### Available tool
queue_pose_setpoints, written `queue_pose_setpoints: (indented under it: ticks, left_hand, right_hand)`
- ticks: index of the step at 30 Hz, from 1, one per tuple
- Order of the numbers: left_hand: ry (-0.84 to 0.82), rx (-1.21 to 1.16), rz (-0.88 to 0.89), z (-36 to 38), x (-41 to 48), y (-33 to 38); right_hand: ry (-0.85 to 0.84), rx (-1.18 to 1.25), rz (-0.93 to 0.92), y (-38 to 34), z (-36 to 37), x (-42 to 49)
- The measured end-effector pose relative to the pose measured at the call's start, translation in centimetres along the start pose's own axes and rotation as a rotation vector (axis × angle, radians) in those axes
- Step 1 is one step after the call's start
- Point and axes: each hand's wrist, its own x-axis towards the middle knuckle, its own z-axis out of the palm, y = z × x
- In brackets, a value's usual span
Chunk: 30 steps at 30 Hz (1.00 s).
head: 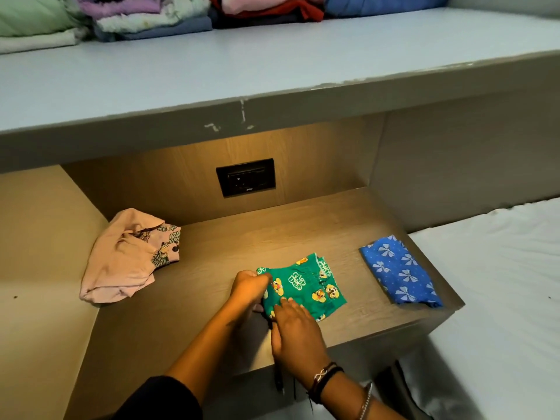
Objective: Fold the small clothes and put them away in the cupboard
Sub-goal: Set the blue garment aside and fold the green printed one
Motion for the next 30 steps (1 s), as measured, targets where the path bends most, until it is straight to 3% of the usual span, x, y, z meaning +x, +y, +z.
queue_pose_setpoints:
  ticks: [3,6,10,14,18,20,24,26,28,30]
  left_hand:
    - [0.057,0.007,0.095,0.6,-0.2,0.8]
    - [0.087,0.041,0.192,1.7,-0.8,2.6]
    - [0.026,0.098,0.339,4.6,-1.4,4.6]
    - [-0.143,-0.019,0.465,7.4,-1.9,5.0]
    - [-0.176,-0.121,0.564,8.1,-2.1,2.9]
    - [-0.193,-0.048,0.646,8.2,-2.4,1.7]
    - [-0.253,0.432,0.834,9.1,-2.3,-0.7]
    - [-0.224,0.673,0.909,9.6,-1.9,-1.2]
    - [-0.202,0.866,0.925,10.1,-1.5,-1.3]
    - [-0.198,0.974,0.924,10.4,-1.3,-1.3]
  right_hand:
    - [0.131,0.438,0.122,0.1,-1.6,0.2]
    - [0.282,0.888,0.387,1.2,-3.0,0.7]
    - [0.35,1.347,0.67,3.4,-3.5,0.8]
    - [0.467,1.567,0.774,5.0,-4.2,0.2]
    - [0.602,1.679,0.912,6.6,-4.7,0.1]
    - [0.677,1.749,1.015,7.1,-4.8,0.4]
    - [0.606,1.696,1.057,7.5,-5.4,0.7]
    - [0.516,1.53,1.019,7.5,-5.8,0.4]
    - [0.485,1.114,0.917,7.9,-6.0,-0.1]
    - [0.527,0.55,0.76,8.6,-6.0,-1.2]
